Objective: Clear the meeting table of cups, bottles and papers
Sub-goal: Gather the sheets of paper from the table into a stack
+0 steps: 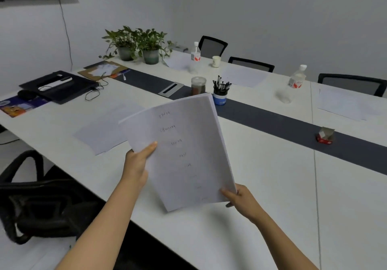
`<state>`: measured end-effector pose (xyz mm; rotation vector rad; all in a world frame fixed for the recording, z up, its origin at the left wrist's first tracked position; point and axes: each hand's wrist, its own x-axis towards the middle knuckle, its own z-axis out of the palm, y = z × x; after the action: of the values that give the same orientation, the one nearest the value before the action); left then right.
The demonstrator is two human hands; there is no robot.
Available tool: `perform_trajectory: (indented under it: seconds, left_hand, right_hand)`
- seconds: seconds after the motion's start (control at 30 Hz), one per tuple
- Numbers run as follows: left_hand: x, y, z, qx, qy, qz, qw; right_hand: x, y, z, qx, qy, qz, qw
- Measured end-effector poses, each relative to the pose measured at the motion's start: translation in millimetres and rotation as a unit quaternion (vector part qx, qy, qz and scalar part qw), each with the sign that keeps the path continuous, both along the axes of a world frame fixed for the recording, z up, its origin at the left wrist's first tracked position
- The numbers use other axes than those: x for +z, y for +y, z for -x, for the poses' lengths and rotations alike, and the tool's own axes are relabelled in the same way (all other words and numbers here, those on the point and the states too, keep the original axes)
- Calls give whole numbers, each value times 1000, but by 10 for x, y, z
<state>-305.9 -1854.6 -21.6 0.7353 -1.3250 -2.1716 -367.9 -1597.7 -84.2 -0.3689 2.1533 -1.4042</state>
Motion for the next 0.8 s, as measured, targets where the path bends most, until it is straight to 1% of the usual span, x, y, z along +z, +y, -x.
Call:
perform_trajectory:
  seconds: [0.1,0.17,0.2,0.23,0.27,0.3,0.33,0.4,0.47,0.5,0.53,0.57,0.63,0.67,0.73,0.8]
  left_hand:
    - [-27,-486,145,-8,-20,-9,1000]
    - [-107,-922,280,-27,-33,9,999]
    - [-160,-1147,347,-38,-50,32,997]
    - [-246,-1412,401,-48,-89,70,992]
    - [-356,-1671,431,-62,-154,127,978]
    - [-482,-1997,434,-87,-231,202,948]
    - [-612,-2260,411,-123,-297,277,906]
    - [-878,-2787,347,-208,-385,406,802]
    - [-1043,-3108,309,-290,-435,510,683]
    - [-1087,-3205,304,-324,-443,546,633]
    - [-1114,-3260,303,-353,-443,575,591]
    - [-1151,-3313,321,-375,-434,599,559]
    - [-1225,-3349,355,-400,-421,632,513]
    - [-1276,-3394,399,-411,-415,640,500]
    - [-1367,-3436,412,-423,-409,643,490]
    - [-1452,-3445,371,-423,-393,655,487]
  right_hand:
    - [65,-426,55,-20,20,-21,999]
    - [57,-766,92,-45,11,-20,999]
    - [32,-926,96,-59,0,-16,998]
    - [-5,-1100,91,-80,-14,-10,997]
    - [-51,-1259,84,-106,-29,-2,994]
    - [-112,-1478,63,-139,-47,4,989]
    - [-160,-1646,31,-171,-67,13,983]
    - [-246,-2022,-33,-227,-108,41,967]
    - [-286,-2282,-66,-272,-137,59,951]
    - [-303,-2364,-84,-291,-148,59,943]
    - [-304,-2421,-112,-307,-154,56,937]
    - [-310,-2471,-142,-322,-157,52,932]
    - [-308,-2513,-204,-344,-159,46,924]
    - [-302,-2537,-222,-358,-157,42,920]
    - [-297,-2535,-271,-373,-157,35,914]
    - [-293,-2548,-315,-387,-159,34,908]
